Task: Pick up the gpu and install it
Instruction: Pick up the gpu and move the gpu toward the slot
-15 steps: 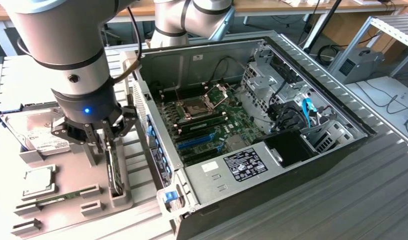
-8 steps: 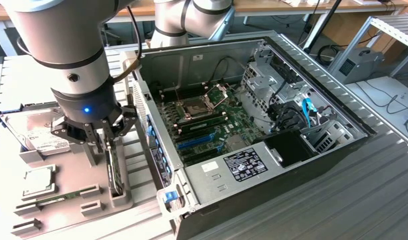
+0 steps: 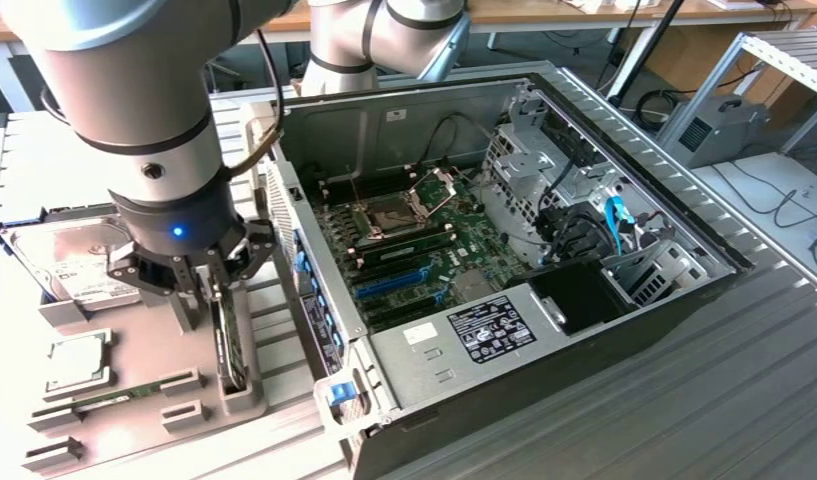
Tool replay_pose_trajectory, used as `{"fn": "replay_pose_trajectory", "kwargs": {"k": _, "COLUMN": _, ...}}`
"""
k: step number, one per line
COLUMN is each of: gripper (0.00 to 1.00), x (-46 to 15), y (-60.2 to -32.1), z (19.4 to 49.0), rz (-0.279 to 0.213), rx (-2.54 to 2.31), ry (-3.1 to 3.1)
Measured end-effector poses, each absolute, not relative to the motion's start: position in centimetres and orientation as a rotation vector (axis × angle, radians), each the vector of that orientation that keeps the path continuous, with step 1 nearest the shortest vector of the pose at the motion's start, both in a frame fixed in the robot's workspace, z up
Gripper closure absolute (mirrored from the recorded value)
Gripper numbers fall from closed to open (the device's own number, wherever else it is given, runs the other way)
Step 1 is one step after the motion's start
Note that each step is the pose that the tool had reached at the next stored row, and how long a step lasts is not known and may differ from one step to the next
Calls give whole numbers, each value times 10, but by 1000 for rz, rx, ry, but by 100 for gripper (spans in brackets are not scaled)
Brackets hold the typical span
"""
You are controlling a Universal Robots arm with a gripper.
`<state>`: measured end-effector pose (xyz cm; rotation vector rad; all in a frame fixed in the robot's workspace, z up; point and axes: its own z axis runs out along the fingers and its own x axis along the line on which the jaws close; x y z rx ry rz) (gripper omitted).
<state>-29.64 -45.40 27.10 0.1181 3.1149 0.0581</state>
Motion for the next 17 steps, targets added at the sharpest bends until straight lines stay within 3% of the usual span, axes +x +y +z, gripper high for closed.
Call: {"fn": "replay_pose_trajectory", "kwargs": {"k": 17, "gripper": 71, "x": -296, "y": -454, "z": 245, "rz": 58, "rx": 118, "ry": 3116}}
